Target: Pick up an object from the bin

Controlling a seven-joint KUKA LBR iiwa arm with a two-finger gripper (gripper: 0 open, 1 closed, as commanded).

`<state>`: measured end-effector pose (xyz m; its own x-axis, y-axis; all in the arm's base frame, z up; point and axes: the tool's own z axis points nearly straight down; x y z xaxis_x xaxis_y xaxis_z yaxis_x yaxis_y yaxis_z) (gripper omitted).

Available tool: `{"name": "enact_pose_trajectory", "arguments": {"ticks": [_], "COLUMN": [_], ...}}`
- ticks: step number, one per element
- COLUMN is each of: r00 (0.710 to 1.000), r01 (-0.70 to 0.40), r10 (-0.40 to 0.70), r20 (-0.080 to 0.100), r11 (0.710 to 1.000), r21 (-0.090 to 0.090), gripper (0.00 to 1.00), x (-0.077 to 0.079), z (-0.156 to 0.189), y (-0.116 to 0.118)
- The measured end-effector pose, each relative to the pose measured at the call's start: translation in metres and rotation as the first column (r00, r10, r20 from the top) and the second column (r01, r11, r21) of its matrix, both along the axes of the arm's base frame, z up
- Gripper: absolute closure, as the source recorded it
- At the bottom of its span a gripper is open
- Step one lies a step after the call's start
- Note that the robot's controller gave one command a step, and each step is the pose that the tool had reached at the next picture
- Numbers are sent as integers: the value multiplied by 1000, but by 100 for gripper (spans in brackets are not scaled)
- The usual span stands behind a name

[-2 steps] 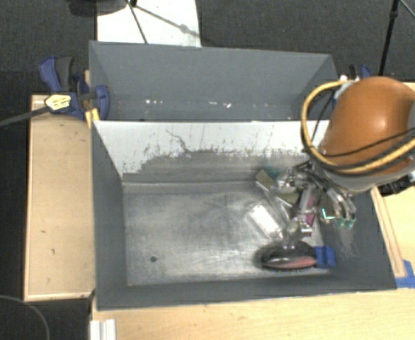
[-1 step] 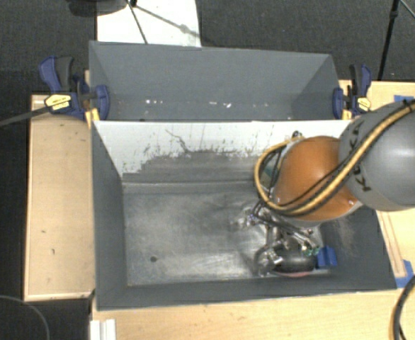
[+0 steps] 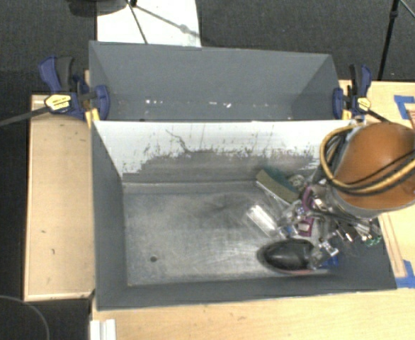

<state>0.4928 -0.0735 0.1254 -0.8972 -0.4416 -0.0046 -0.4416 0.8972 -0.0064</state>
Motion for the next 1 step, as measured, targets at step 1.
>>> {"name": "enact_pose_trajectory", "arguments": {"ticks": [1], "r00": [979], "r01": [-205], "r10": [205], "r20": [-3], "r11": [979], "r21": [3], "gripper": [0], "x": [-2], "z": [-49], "y": [16]}}
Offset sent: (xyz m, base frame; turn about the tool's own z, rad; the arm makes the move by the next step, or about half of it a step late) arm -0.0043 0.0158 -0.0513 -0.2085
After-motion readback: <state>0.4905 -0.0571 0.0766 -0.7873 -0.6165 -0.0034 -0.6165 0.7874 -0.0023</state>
